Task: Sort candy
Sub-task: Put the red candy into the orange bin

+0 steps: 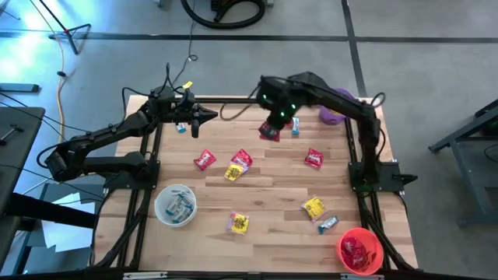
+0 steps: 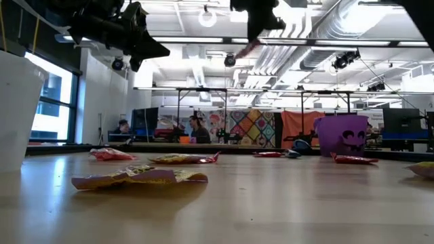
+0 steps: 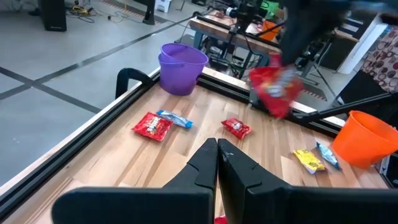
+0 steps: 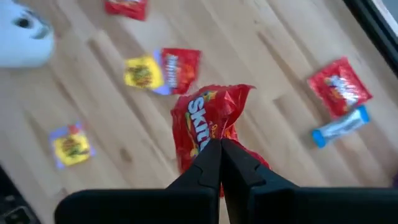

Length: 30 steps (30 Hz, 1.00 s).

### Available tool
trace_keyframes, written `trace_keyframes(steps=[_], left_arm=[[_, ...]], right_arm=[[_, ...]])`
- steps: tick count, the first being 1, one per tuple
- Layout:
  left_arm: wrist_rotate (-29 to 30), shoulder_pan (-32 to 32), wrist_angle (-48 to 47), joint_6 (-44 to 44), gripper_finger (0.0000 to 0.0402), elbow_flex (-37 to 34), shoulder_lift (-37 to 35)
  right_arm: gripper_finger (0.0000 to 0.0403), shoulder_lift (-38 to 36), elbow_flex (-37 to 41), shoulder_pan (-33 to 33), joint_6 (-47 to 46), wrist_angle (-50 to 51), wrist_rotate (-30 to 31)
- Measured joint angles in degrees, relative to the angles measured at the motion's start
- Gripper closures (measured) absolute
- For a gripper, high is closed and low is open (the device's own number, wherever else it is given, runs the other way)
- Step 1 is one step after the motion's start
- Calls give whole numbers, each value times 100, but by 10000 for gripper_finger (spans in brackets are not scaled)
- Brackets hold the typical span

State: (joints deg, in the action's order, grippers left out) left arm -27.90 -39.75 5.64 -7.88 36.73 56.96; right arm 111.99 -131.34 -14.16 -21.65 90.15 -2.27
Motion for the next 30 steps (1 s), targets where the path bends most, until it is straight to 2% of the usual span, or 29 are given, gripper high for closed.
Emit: trace_keyframes(steps=[4,9,12,15,18,21,23,26,30], left_arm=[[0,0,8,2,401,0,-1],[-2,0,27,0,401,0,1],[-3,0,27,-25,401,0,1],[-31,0,23,-46,401,0,1],[-35,0,23,-46,401,0,1],[-37,0,23,-44,401,0,1],[-46,0,23,-44,401,0,1],[-48,0,23,-46,401,0,1],[-48,0,23,-48,401,0,3]], right_arm=[[403,-434,465,512,-717,-24,154],[403,-1312,2309,1170,-1850,-134,310],[403,-2019,3523,1697,-2643,-429,-106],[403,-2734,4421,2353,-3527,-796,-791],[403,-3376,4895,3118,-4487,-970,-1272],[403,-3823,5257,3669,-5344,-1197,-1200],[400,-3968,5563,3758,-5819,-1327,-870],[376,-3961,6149,3681,-5865,-1909,-683],[297,-3955,7249,3272,-5777,-2732,-714]])
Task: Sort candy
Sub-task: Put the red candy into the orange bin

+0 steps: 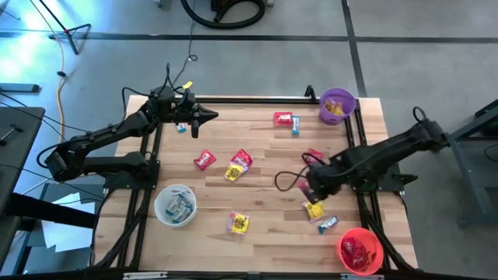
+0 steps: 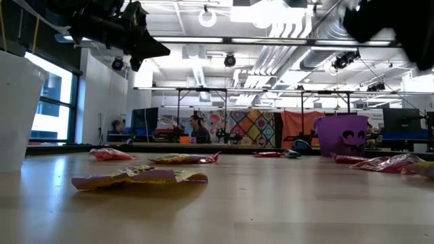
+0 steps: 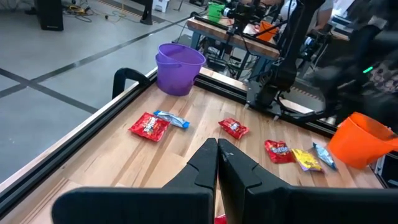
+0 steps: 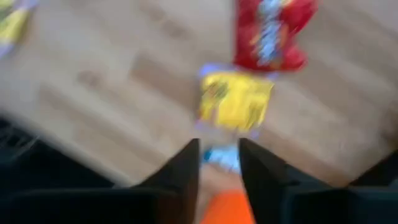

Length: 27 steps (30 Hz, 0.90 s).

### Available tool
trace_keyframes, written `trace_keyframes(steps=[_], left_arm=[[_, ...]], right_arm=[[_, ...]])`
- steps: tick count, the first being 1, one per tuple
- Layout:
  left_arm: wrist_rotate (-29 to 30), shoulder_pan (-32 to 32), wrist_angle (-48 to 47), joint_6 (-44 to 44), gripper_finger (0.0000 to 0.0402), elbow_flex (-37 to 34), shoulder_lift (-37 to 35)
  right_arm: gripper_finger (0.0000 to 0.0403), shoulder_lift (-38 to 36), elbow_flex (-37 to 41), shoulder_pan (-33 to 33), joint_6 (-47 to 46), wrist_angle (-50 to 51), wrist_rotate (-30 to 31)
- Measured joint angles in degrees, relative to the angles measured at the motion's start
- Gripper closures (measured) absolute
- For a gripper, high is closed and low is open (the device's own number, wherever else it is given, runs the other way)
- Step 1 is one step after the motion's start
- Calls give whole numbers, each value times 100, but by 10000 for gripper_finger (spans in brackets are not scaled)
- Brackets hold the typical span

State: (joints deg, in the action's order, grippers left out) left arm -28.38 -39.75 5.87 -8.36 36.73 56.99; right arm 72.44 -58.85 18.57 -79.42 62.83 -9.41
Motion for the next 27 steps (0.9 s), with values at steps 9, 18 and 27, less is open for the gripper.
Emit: trace_keyframes(steps=[9,18,27], left_arm=[[0,2,-60,-61,401,0,0],[2,2,-153,-157,401,0,0],[4,4,-173,-153,401,0,0]], right_arm=[[140,-2,2225,-1393,840,-2280,20],[172,-7,2956,-1736,1091,-3094,79],[255,147,2951,-1734,1255,-3561,0]])
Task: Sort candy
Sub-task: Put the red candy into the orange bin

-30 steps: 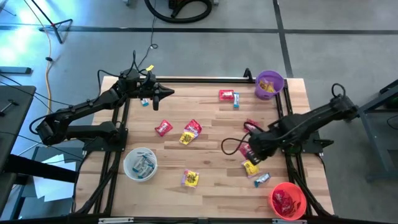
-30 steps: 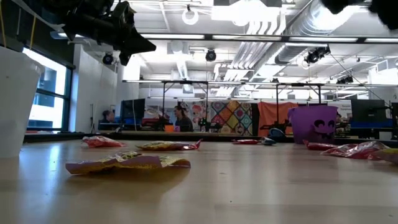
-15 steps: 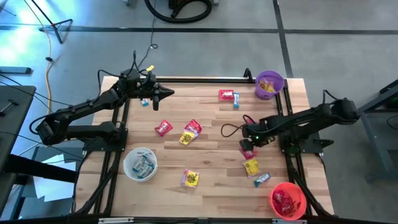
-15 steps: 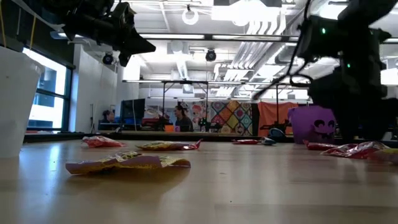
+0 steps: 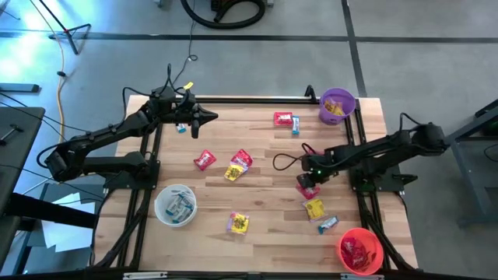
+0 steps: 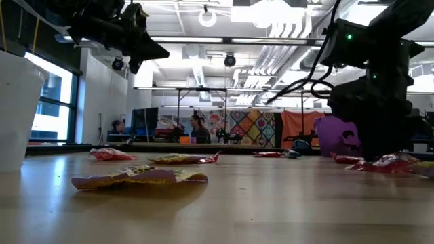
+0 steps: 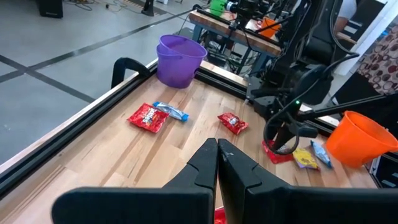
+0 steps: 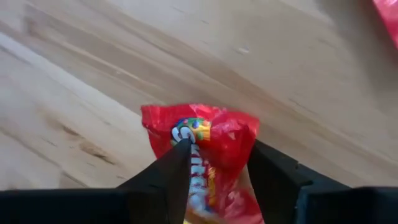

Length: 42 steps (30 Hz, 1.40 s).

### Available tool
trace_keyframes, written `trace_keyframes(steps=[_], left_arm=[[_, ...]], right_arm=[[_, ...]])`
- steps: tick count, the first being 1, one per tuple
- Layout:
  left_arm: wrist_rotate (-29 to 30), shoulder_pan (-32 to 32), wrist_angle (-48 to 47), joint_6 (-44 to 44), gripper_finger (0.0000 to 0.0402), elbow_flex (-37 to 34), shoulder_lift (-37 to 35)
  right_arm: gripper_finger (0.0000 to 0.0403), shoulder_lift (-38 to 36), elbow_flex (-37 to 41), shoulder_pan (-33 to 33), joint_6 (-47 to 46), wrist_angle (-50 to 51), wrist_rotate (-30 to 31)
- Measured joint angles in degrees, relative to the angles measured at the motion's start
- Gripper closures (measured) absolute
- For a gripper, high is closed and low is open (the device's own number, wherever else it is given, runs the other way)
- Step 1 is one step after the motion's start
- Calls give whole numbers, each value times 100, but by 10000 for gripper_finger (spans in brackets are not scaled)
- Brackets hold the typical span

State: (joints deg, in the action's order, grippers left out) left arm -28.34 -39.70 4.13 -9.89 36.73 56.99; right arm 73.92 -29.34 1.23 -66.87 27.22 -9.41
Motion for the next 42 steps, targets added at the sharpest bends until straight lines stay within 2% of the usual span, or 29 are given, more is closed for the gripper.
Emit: trace_keyframes(steps=[8,11,15,18,21,27,30,33,42], left_arm=[[2,0,-1,2,401,0,0],[2,0,0,2,401,0,0],[2,0,1,2,401,0,0],[3,0,-1,3,401,0,0],[4,-4,-1,31,401,0,0],[7,-3,0,57,401,0,0],[7,-4,-1,57,401,0,0],[7,-4,1,61,401,0,0],[22,-4,1,284,401,0,0]], right_arm=[[261,399,-34,101,315,-200,-178],[298,380,-117,101,477,-154,-254],[379,362,-346,110,702,209,-392],[389,352,-630,107,884,403,-645],[381,292,-1089,97,1093,872,-803],[398,100,-2593,175,1440,2754,-432],[399,-13,-3288,580,1415,3494,-674],[399,-90,-3635,1207,1040,4010,-1085],[399,-195,-3189,3355,-720,3876,-2197]])
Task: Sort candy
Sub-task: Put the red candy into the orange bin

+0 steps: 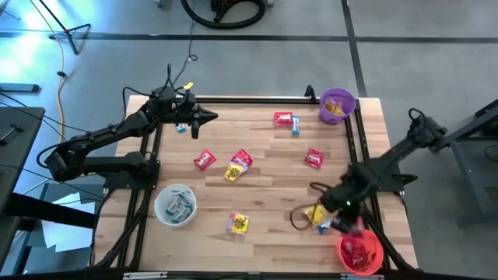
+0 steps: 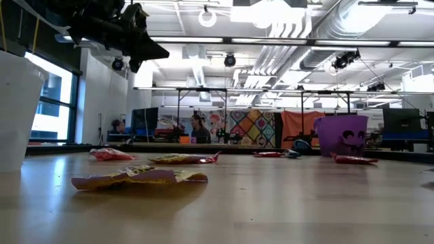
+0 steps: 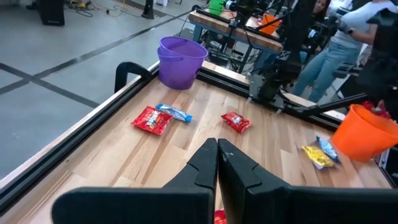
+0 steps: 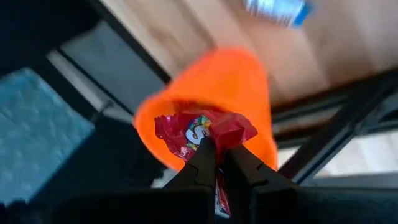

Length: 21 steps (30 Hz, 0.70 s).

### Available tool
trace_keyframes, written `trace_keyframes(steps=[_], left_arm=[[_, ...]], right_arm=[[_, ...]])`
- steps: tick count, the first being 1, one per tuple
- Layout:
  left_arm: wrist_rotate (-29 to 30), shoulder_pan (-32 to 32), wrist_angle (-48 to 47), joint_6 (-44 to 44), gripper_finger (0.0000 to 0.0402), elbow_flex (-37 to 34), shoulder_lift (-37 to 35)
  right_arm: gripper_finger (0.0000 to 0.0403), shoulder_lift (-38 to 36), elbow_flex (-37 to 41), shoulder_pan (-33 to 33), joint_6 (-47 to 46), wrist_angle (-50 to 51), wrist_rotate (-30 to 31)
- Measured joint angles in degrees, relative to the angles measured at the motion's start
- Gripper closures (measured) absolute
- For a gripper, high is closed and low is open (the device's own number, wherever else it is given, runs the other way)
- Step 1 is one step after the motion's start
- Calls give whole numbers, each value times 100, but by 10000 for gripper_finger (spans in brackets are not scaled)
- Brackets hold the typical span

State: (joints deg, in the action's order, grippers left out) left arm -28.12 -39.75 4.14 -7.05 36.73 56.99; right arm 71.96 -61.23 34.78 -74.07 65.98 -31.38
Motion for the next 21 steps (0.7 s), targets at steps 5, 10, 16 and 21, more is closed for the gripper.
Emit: trace_keyframes(steps=[5,10,16,21], left_arm=[[0,0,0,22,401,0,0],[1,1,2,22,401,0,0],[2,0,2,39,401,0,0],[2,-4,0,50,401,0,0]], right_arm=[[399,-6,200,734,-580,-572,-126],[399,-7,481,1205,-1030,-1099,-153],[398,-7,1052,1372,-1306,-1884,-55],[368,-7,1333,1306,-1337,-2427,-193]])
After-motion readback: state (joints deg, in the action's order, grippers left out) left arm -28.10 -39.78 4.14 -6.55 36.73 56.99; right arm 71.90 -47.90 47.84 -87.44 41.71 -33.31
